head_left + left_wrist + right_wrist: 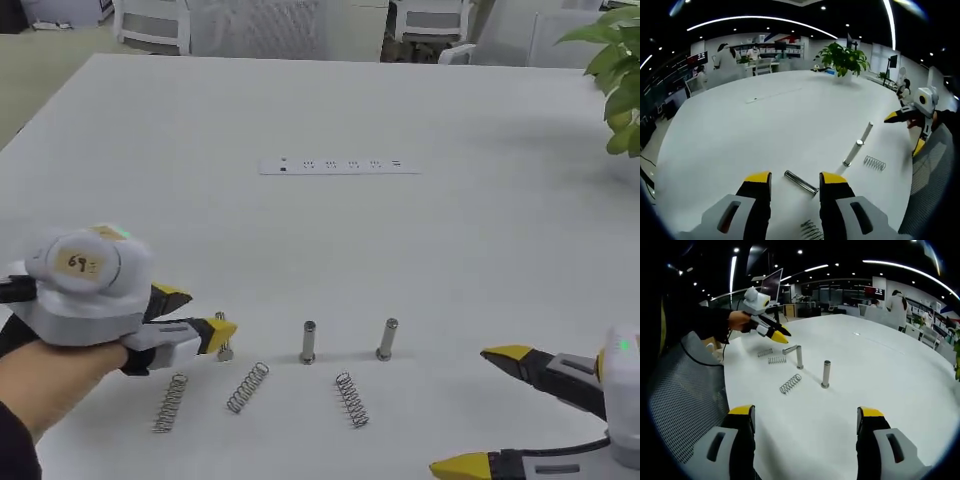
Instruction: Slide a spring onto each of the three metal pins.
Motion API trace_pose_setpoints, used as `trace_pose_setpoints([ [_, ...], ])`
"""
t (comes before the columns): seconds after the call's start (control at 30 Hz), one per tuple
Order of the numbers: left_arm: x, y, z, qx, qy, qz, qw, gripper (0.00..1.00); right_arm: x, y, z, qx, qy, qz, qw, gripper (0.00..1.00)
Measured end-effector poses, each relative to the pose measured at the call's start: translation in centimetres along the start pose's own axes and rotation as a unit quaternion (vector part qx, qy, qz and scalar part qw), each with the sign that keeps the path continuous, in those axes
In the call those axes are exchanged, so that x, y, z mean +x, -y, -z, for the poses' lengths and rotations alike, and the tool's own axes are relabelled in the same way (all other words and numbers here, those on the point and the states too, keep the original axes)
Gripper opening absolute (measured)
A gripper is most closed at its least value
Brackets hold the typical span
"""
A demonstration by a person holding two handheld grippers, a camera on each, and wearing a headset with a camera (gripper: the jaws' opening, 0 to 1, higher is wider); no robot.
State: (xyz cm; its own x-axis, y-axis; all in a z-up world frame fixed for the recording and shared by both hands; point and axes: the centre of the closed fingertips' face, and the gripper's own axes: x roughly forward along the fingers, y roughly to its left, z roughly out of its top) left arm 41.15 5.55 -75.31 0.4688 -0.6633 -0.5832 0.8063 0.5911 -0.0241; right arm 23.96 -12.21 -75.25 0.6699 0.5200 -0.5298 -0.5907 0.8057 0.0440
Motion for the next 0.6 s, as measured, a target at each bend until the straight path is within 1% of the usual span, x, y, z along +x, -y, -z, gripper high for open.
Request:
trace_pose_setpoints([
  [0.1, 0.5, 0.0, 0.0, 0.006, -0.004, -0.007, 1.0, 0.28, 0.0, 0.0, 0.1, 0.0, -0.001, -0.002, 1.0, 0.82],
  [0.33, 1.3, 0.3, 0.3, 0.009, -0.023, -0.008, 0.9997, 0.26, 0.1, -0.1, 0.3, -0.003, -0.007, -0.003, 1.0, 0.82],
  [0.5, 1.8, 0.1, 0.7, 0.006, -0.043, -0.021, 0.9988, 0.23, 0.1, -0.2, 0.4, -0.003, -0.008, -0.004, 1.0, 0.82],
  [0.6, 2.1, 0.2, 1.1, 0.006, -0.054, -0.022, 0.9982, 0.21, 0.1, -0.2, 0.4, -0.003, -0.008, -0.003, 1.0, 0.82],
])
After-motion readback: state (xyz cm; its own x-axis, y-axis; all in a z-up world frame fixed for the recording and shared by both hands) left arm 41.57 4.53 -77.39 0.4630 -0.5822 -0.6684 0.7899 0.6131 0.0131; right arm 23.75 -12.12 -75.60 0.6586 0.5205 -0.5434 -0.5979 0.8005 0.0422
